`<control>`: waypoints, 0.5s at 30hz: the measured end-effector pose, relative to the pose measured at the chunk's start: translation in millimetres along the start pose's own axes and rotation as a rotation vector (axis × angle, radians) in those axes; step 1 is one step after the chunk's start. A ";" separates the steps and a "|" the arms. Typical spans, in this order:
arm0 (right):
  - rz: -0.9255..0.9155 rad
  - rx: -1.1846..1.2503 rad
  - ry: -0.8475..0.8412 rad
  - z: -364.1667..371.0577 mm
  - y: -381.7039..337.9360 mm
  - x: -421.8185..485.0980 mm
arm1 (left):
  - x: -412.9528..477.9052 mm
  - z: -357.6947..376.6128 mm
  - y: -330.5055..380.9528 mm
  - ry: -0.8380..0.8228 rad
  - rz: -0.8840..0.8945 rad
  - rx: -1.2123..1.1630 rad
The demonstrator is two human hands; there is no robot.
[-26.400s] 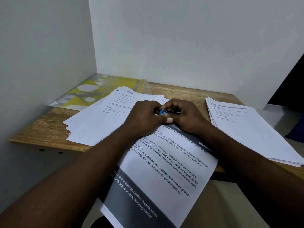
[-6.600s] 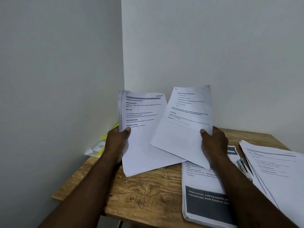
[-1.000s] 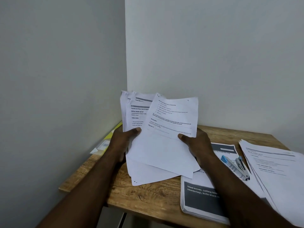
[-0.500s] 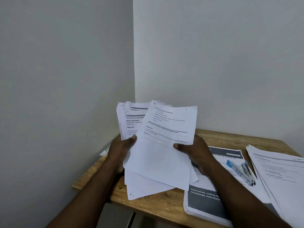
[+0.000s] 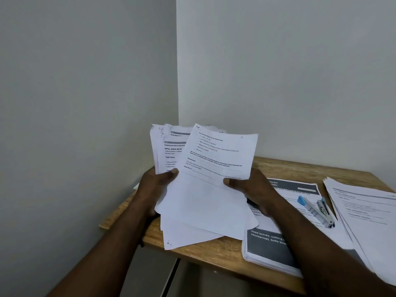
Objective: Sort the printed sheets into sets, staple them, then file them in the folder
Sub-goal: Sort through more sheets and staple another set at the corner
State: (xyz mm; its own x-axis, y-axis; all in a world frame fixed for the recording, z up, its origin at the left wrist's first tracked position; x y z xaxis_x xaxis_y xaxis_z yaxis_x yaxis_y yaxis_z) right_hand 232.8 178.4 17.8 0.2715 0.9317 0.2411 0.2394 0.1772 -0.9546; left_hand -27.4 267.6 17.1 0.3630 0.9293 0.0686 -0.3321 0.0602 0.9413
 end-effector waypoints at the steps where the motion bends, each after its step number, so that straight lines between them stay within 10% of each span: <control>1: 0.014 0.012 0.008 -1.3 2.3 0.4 | 0.4 -3.0 -0.9 0.020 0.001 -0.013; 15: 0.057 0.135 0.042 -9.1 -0.2 -0.3 | 4.4 -8.8 -8.5 0.034 -0.044 -0.052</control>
State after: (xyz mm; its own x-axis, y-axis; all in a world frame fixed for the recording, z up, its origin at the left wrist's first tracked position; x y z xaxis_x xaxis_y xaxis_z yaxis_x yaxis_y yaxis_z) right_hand 241.1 175.2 19.5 0.3206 0.9280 0.1898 0.0960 0.1675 -0.9812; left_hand -30.7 274.3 6.4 0.3490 0.9370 0.0154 -0.3614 0.1194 0.9247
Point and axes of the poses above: each hand's wrist, its own x-axis towards the middle knuckle, its own z-axis out of the palm, y = z × x, the point moved 9 cm from there along x, towards the middle knuckle, and after that the axes turned 2 degrees about -z, right-handed, at the moved point
